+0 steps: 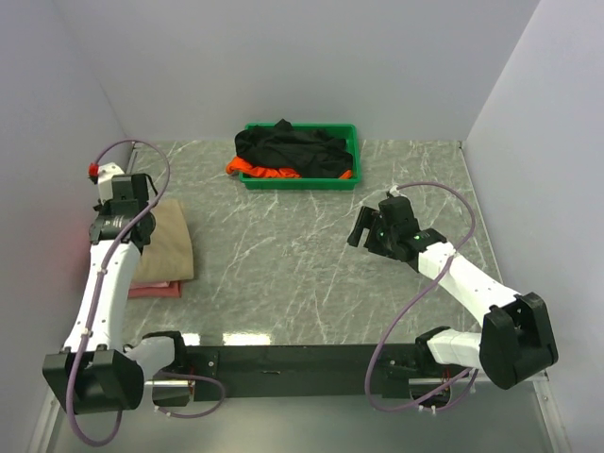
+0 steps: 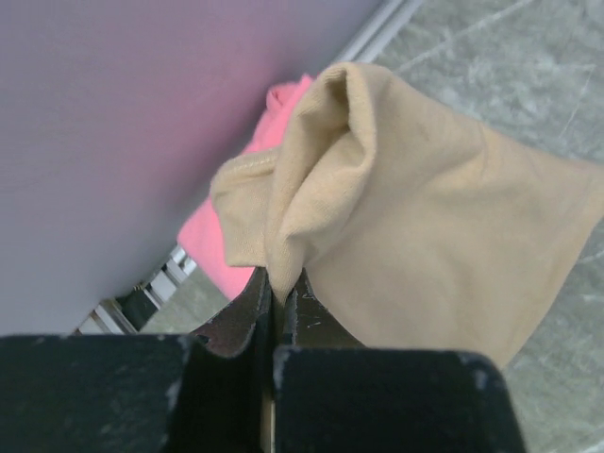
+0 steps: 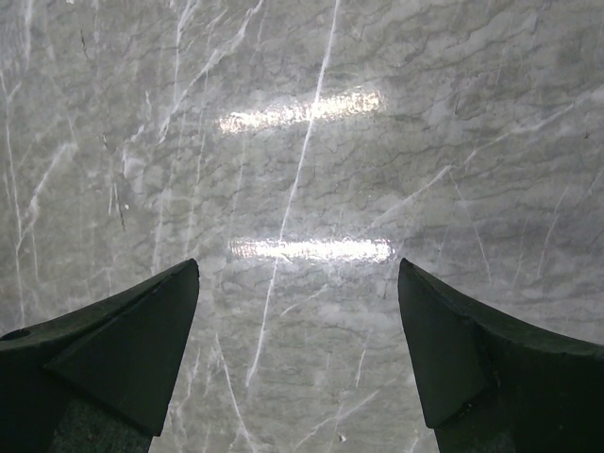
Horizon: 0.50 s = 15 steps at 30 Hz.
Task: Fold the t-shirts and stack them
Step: Neatly place the folded tshirt to the corner
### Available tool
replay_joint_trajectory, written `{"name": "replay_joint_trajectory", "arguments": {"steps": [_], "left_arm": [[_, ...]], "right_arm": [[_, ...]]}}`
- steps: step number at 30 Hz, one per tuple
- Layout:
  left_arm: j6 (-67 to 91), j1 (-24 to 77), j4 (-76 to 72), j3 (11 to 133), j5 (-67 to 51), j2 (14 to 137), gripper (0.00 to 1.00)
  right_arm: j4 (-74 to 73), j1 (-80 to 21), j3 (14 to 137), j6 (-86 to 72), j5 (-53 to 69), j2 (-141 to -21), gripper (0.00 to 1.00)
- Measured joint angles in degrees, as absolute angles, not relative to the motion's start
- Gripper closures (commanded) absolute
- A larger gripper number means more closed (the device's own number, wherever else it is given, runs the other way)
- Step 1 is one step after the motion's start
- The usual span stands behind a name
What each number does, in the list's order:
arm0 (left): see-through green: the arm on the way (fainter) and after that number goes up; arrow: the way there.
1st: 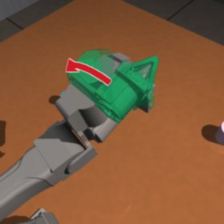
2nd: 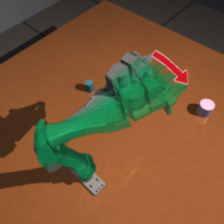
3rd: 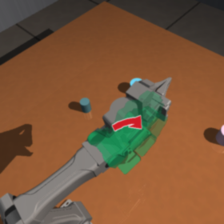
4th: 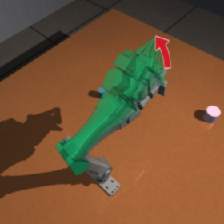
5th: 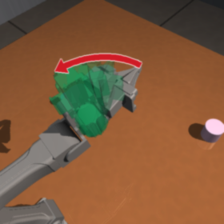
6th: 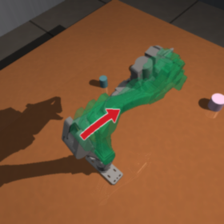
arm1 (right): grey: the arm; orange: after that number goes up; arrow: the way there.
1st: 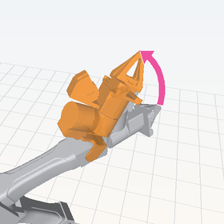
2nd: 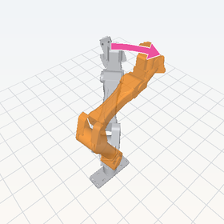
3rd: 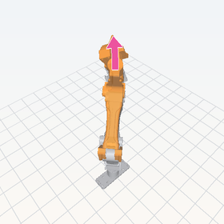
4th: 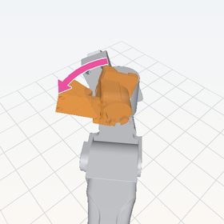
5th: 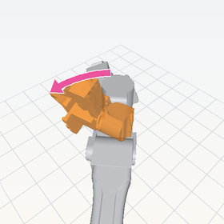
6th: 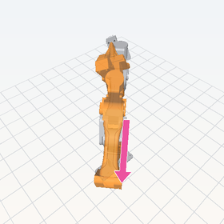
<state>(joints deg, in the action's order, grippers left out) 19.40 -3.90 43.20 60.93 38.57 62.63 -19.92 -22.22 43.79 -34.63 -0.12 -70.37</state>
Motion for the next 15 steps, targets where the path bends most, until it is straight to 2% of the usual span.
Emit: {"name": "replay_joint_trajectory", "arguments": {"steps": [4, 9, 15], "left_arm": [[13.69, -5.93, 38.81, 60.95, 36.86, 62.76, 0.99], [8.73, -8.08, 36.34, 63.35, 37.36, 71.92, 0.99], [5.91, -10.55, 34.3, 63.57, 40.32, 77.28, 0.99]], "right_arm": [[-19.49, -22.22, 43.79, -34.63, 0.05, -70.78, 0.08], [-19.09, -21.91, 43.62, -34.59, 0.03, -71.75, 0.08], [-19.09, -21.32, 43.46, -34.5, 0.01, -72.31, 0.08]]}}
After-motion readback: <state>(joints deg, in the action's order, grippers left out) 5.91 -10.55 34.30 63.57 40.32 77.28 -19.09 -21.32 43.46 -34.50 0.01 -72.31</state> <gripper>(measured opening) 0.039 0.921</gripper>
